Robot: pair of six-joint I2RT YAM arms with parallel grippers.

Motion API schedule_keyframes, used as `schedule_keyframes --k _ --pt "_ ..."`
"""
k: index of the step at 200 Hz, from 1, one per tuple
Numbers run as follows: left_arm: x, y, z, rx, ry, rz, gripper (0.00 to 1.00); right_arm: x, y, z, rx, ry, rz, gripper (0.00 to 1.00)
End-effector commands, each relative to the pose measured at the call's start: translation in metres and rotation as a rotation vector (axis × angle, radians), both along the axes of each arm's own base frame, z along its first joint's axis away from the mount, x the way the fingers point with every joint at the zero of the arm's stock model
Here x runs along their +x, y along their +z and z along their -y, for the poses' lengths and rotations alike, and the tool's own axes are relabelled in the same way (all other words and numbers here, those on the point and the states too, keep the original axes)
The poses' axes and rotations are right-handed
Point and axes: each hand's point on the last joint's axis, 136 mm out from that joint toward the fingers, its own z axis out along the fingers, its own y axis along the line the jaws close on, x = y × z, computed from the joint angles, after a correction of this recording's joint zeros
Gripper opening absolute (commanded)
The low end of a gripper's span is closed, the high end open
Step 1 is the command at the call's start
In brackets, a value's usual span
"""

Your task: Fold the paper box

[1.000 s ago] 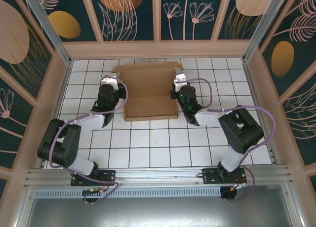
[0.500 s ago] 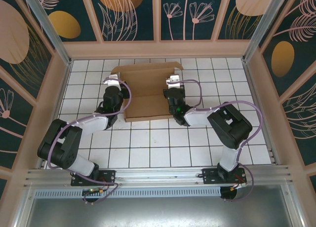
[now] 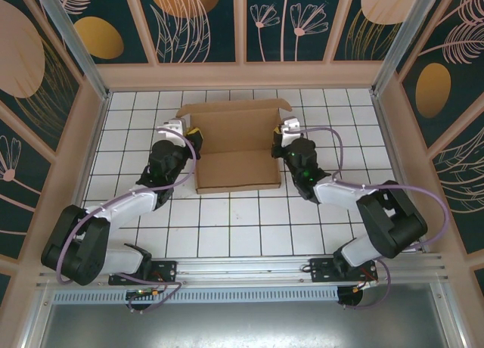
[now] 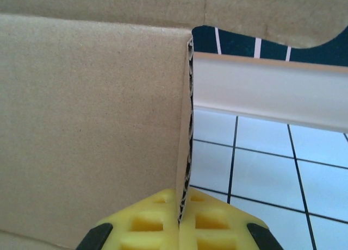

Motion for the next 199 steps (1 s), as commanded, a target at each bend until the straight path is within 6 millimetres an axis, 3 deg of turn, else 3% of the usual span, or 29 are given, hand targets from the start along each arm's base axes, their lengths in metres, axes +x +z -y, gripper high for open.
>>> schedule_keyframes --k 1,20,36,47,75,94,102,119,134,153,155,177,199 --pt "-0.010 0.008 0.017 0.000 -0.104 0.033 0.29 -0.016 -0.001 -0.019 0.027 0.158 -0.031 0.07" --pt "-0.009 0.006 0.015 0.007 -0.092 0.037 0.36 -0.018 -0.009 -0.016 0.010 0.147 -0.044 0.12" --pt "-0.008 0.006 0.014 0.007 -0.081 0.035 0.41 -0.016 -0.009 -0.006 0.025 0.091 -0.049 0.30" --pt "-0.009 0.008 0.009 0.001 -0.059 0.041 0.45 -0.017 -0.008 -0.004 0.025 0.082 -0.049 0.37" --pt "-0.016 0.018 -0.010 0.019 0.017 0.071 0.64 -0.028 0.011 0.005 0.021 0.074 0.004 0.53" --pt "-0.028 0.035 -0.018 0.057 0.024 0.118 0.73 -0.035 0.033 0.014 0.034 0.055 0.040 0.71" --pt "-0.034 0.042 -0.018 0.088 0.004 0.144 0.75 -0.034 0.042 0.024 0.027 0.042 0.043 0.72" --pt "-0.044 0.051 -0.016 0.154 -0.042 0.186 0.76 -0.046 0.060 0.022 -0.006 0.133 0.077 0.70" --pt "-0.047 0.057 -0.015 0.223 -0.086 0.222 0.76 -0.045 0.078 0.029 -0.038 0.154 0.113 0.68" --pt "-0.036 0.063 -0.022 0.252 -0.146 0.265 0.72 -0.035 0.094 0.042 -0.124 0.233 0.170 0.69" --pt "-0.034 0.065 -0.024 0.251 -0.149 0.269 0.71 -0.040 0.096 0.035 -0.121 0.291 0.179 0.68" --pt "-0.016 0.074 -0.037 0.227 -0.208 0.278 0.69 -0.037 0.123 0.051 -0.069 0.446 0.249 0.62" --pt "-0.010 0.080 -0.031 0.225 -0.302 0.294 0.67 -0.045 0.119 0.044 -0.083 0.637 0.290 0.62"
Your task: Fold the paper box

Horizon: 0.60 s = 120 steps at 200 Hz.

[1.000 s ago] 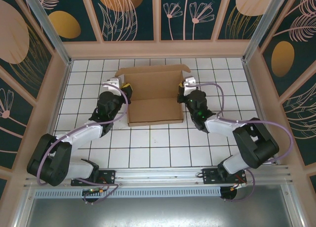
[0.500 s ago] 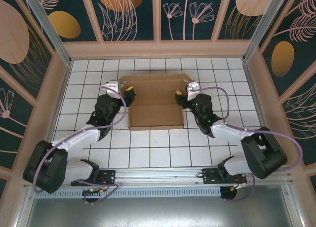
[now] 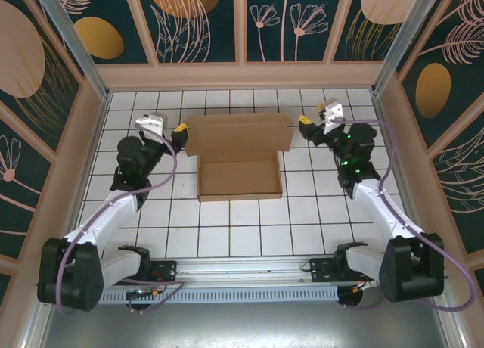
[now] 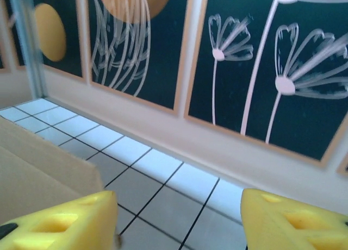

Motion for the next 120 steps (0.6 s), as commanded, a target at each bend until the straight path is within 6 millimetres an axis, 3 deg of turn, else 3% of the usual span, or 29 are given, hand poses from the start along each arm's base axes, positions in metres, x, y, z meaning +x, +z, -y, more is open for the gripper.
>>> schedule_keyframes --k 1,29,61,120 --pt "-0.006 0.023 0.025 0.025 -0.212 0.071 0.67 -0.028 0.007 -0.034 -0.044 0.374 0.066 0.62" --pt "-0.014 0.027 0.029 0.032 -0.301 0.120 0.68 -0.023 -0.011 -0.042 -0.042 0.481 -0.004 0.62" --pt "0.001 0.014 0.015 0.024 -0.289 0.067 0.68 -0.011 -0.028 -0.048 -0.023 0.490 -0.051 0.59" --pt "0.016 0.009 0.017 0.055 -0.325 0.048 0.68 0.006 -0.032 -0.058 -0.020 0.498 -0.085 0.49"
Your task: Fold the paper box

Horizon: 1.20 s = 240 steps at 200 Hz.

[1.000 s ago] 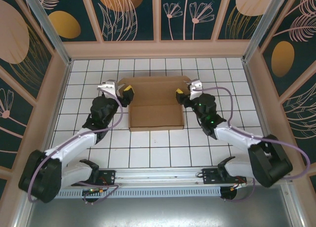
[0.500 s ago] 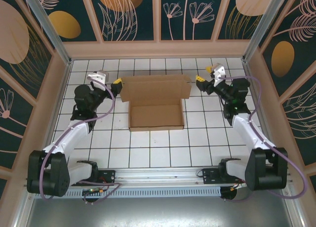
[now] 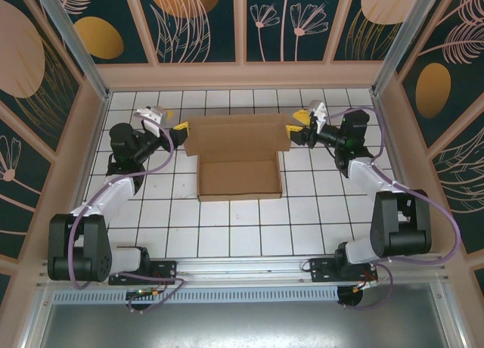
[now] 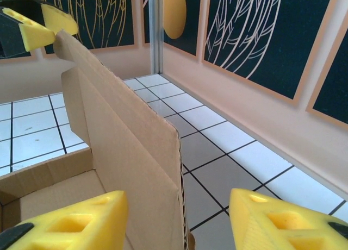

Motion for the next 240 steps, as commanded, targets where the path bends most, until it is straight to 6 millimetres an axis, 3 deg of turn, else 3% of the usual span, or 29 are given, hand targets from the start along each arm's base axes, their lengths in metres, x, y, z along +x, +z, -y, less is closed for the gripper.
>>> schedule_keyframes --k 1,42,103,119,157,174,186,213,240 --pt "0.003 0.015 0.006 0.021 -0.071 0.048 0.68 0.002 0.018 -0.009 0.006 0.046 0.043 0.49" --pt "0.007 0.010 0.012 0.015 -0.119 0.024 0.68 0.005 0.011 -0.019 -0.008 0.061 0.037 0.46" --pt "-0.008 -0.004 0.011 0.021 -0.118 0.027 0.58 0.013 0.008 -0.020 -0.043 0.034 0.032 0.25" --pt "-0.009 -0.005 0.009 0.031 -0.100 0.033 0.50 0.014 0.007 -0.020 -0.046 0.029 0.028 0.19" --pt "-0.008 -0.004 0.007 0.047 -0.087 0.039 0.34 0.016 0.003 -0.024 -0.052 0.023 0.017 0.15" --pt "-0.008 -0.004 0.008 0.047 -0.091 0.031 0.28 0.016 0.003 -0.026 -0.054 0.025 0.011 0.07" --pt "-0.008 -0.004 0.010 0.045 -0.103 0.026 0.20 0.014 0.004 -0.030 -0.060 0.033 0.013 0.00" --pt "-0.012 -0.001 0.017 0.024 -0.125 0.022 0.00 0.012 0.007 -0.037 -0.069 -0.001 0.016 0.00" --pt "-0.019 -0.007 0.029 0.044 -0.037 0.028 0.00 0.017 0.014 -0.041 -0.024 -0.139 -0.001 0.00"
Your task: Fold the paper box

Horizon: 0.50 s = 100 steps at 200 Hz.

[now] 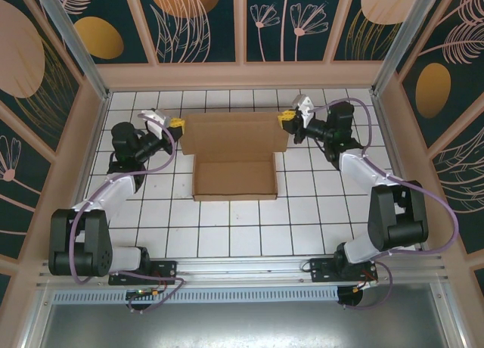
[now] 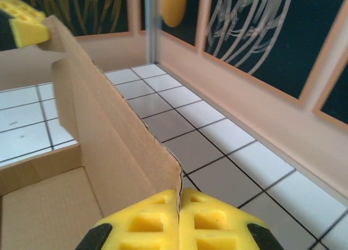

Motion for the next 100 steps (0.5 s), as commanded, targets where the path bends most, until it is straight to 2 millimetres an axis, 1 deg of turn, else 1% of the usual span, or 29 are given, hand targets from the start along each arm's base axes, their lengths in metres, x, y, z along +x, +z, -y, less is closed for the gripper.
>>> schedule_keyframes --k 1,8,15,36,57,65,68,71,75,87,100 --pt "-0.014 0.008 0.017 0.007 0.030 0.045 0.00 -0.001 0.016 -0.009 0.037 -0.102 0.021 0.00" --pt "-0.015 0.007 0.018 -0.011 0.061 0.039 0.00 0.001 0.017 -0.011 0.038 -0.163 0.030 0.00" --pt "-0.014 0.009 0.015 -0.050 0.109 0.026 0.00 0.003 0.019 -0.011 0.040 -0.227 0.044 0.00" --pt "-0.011 0.015 0.007 -0.180 0.231 -0.023 0.00 0.011 0.027 -0.002 0.115 -0.469 0.038 0.00" --pt "-0.007 0.016 0.006 -0.242 0.345 -0.063 0.00 0.011 0.031 -0.003 0.172 -0.605 0.003 0.00" --pt "-0.005 0.018 0.007 -0.275 0.373 -0.079 0.00 0.008 0.031 -0.009 0.191 -0.617 -0.006 0.00" --pt "-0.005 0.019 0.007 -0.288 0.384 -0.087 0.00 0.009 0.031 -0.008 0.194 -0.628 -0.007 0.00" --pt "-0.004 0.020 0.007 -0.302 0.399 -0.094 0.00 0.006 0.031 -0.015 0.200 -0.622 -0.006 0.00" --pt "-0.002 0.019 0.008 -0.317 0.415 -0.106 0.00 0.005 0.032 -0.019 0.207 -0.633 -0.006 0.00" --pt "0.002 0.018 0.017 -0.328 0.439 -0.140 0.00 0.002 0.034 -0.029 0.230 -0.661 0.002 0.01" --pt "0.005 0.011 0.031 -0.298 0.450 -0.163 0.00 0.000 0.034 -0.040 0.244 -0.701 0.012 0.01"
